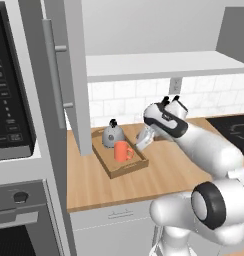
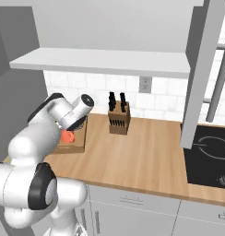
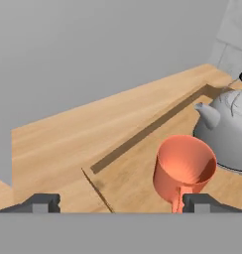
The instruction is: Pick the kettle from the counter and place it on the tray. Then pick the mug from the cabinet and place it on the tray. Then close the cabinet doors.
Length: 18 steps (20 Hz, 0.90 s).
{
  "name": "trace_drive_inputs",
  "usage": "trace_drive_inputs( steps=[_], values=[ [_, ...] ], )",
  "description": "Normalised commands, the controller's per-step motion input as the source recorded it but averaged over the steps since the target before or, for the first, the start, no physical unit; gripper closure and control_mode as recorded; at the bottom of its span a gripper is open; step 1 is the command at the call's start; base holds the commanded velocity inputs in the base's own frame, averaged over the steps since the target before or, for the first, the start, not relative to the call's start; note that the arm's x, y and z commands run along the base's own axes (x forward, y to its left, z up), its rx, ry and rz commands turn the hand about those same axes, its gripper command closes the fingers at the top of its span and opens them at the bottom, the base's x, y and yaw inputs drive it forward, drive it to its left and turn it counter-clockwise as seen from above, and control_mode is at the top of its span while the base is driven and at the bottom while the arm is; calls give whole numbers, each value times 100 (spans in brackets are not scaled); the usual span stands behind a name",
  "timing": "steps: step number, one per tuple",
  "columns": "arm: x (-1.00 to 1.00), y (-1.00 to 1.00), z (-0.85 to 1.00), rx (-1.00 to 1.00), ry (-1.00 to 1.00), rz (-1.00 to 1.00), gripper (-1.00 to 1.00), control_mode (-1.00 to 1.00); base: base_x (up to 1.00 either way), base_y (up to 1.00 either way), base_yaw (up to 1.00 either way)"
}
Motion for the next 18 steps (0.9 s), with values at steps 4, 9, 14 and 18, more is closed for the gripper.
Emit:
trace_drive_inputs(
  steps=[4, 9, 14, 18],
  values=[
    [-70, 0, 78, 0, -4, 0, -100, -100, 0, 0, 0],
    [-74, 0, 75, 0, -8, 0, -100, -100, 0, 0, 0],
    [-73, 0, 56, 0, -4, 0, -100, -100, 0, 0, 0],
    [-72, -1, 53, 0, -13, 0, -100, -100, 0, 0, 0]
  ],
)
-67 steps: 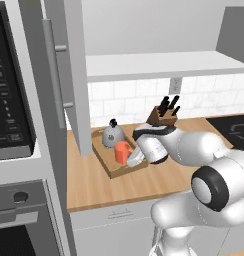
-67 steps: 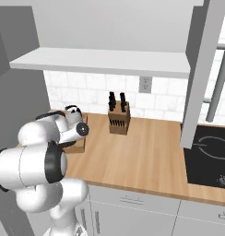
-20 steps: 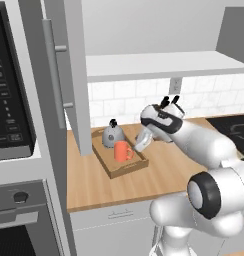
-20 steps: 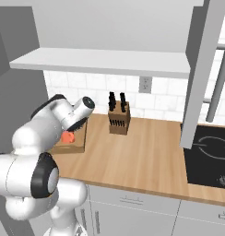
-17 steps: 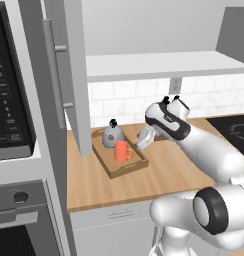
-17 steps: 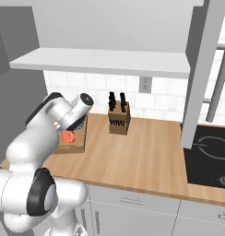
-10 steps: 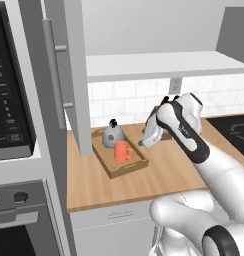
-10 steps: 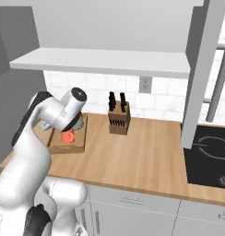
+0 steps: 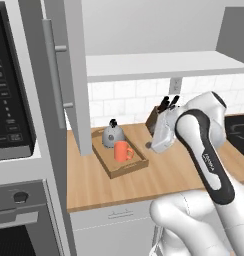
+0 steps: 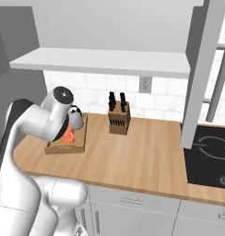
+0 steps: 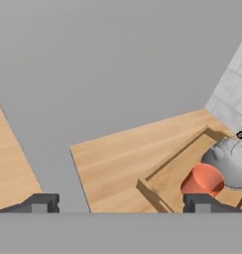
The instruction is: Pick the kettle from the counter and place it on the tray. Then pick the mug from the cabinet and place it on the tray. Then close the cabinet doors.
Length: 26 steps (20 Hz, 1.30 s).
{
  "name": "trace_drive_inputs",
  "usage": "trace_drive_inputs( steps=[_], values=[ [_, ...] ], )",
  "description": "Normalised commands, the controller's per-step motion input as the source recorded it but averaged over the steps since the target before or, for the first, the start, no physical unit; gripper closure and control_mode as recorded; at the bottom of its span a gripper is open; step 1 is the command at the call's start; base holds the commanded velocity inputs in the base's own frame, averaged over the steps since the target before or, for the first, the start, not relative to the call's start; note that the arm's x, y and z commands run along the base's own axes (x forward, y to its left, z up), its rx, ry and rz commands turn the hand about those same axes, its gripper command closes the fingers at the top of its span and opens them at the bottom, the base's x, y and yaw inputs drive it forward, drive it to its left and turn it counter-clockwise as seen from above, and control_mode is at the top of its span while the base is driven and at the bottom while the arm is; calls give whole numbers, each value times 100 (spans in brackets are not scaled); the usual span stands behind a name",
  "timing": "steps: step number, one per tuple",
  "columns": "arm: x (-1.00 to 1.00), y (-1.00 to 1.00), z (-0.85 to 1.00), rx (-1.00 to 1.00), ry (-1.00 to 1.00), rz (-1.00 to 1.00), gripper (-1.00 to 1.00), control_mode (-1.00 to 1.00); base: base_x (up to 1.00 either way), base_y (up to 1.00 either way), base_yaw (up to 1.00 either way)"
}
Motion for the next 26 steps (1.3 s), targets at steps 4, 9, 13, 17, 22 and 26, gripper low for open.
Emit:
trace_drive_inputs(
  steps=[4, 9, 13, 17, 22, 26],
  values=[
    [-58, 0, 47, 0, 0, 0, -100, -100, 0, 0, 0],
    [-53, 0, 39, 0, -5, 0, -100, -100, 0, 0, 0],
    [-46, 0, 31, 0, -2, 0, -100, -100, 0, 0, 0],
    [-55, 4, 45, -3, -26, 4, -100, -100, 0, 0, 0],
    [-47, 15, 38, -4, -19, 6, -100, -100, 0, 0, 0],
    [-47, 12, 40, 0, -33, 21, -100, -100, 0, 0, 0]
  ],
)
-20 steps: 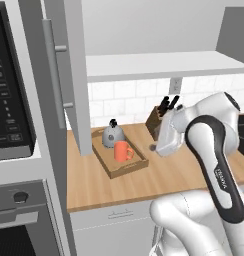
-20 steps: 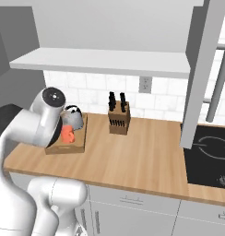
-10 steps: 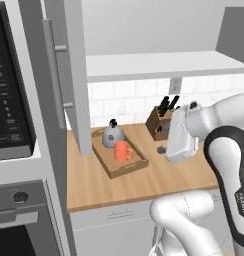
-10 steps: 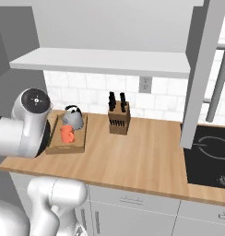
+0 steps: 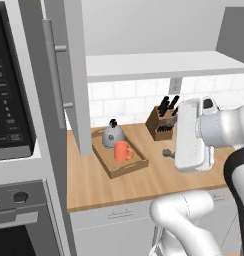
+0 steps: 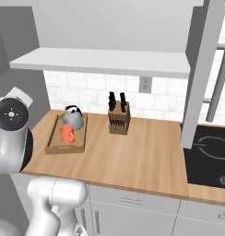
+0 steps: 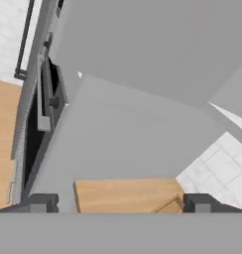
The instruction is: Pick the kettle from the counter and place it on the tray. Then pick the mug from the cabinet and place it on the tray. Then close the cabinet doors.
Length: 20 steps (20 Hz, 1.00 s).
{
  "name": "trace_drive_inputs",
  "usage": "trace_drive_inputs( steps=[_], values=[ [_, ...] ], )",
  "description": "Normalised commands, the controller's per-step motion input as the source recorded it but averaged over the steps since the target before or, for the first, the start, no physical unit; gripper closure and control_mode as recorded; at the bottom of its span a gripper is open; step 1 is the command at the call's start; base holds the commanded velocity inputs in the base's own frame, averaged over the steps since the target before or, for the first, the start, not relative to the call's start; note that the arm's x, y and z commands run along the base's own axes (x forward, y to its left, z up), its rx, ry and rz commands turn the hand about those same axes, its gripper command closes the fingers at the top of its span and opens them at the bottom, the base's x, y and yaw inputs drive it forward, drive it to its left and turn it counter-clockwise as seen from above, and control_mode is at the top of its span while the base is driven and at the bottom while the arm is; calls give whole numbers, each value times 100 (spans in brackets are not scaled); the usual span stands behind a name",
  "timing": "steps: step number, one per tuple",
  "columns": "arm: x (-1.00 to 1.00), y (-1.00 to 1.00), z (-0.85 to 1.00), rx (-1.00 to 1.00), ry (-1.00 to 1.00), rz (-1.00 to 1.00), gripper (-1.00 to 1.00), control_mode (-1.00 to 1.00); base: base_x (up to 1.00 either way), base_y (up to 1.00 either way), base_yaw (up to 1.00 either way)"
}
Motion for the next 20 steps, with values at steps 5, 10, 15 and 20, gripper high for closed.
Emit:
trace_drive_inputs(
  steps=[5, 10, 15, 20],
  values=[
    [-40, 49, 39, 0, -37, 26, -100, -100, 0, 0, 0],
    [-47, 60, 38, 0, -19, 21, -100, -100, 0, 0, 0],
    [-60, 52, 39, -1, -24, 21, -100, -100, 0, 0, 0],
    [-44, 69, 36, -7, -23, 15, -100, -100, 0, 0, 0]
  ],
)
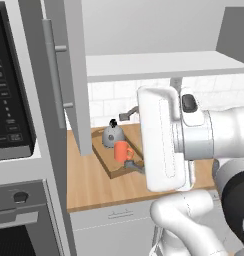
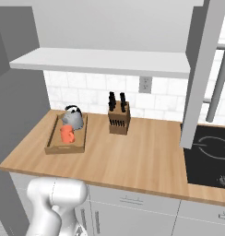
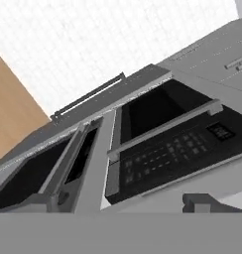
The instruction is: Pick the kettle from the counter and place it on the tray. Then pick the mug from the cabinet and place it on the tray. Then close the cabinet doors.
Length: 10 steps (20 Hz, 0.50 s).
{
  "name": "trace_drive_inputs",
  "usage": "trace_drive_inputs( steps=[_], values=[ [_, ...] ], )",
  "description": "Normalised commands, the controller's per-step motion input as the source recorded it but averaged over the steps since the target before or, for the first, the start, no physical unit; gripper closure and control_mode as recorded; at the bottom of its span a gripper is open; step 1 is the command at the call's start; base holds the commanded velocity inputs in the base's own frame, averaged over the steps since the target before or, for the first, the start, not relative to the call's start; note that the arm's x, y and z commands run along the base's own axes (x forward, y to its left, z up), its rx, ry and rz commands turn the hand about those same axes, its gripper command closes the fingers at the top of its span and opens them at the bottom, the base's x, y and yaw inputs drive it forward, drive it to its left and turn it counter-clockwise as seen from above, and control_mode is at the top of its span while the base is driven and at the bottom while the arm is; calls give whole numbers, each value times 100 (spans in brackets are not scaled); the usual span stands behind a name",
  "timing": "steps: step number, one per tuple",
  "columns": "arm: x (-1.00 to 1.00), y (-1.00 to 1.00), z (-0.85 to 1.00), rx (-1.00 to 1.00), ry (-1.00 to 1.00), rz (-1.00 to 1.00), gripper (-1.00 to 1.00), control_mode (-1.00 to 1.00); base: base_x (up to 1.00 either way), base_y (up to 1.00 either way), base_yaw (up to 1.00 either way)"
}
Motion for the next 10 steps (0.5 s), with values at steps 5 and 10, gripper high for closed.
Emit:
trace_drive_inputs(
  steps=[5, 10],
  values=[
    [-22, 64, 35, -2, -30, 6, -100, -100, 0, 0, 0],
    [1, 65, 15, -1, -26, 1, -100, -100, 0, 0, 0]
  ],
)
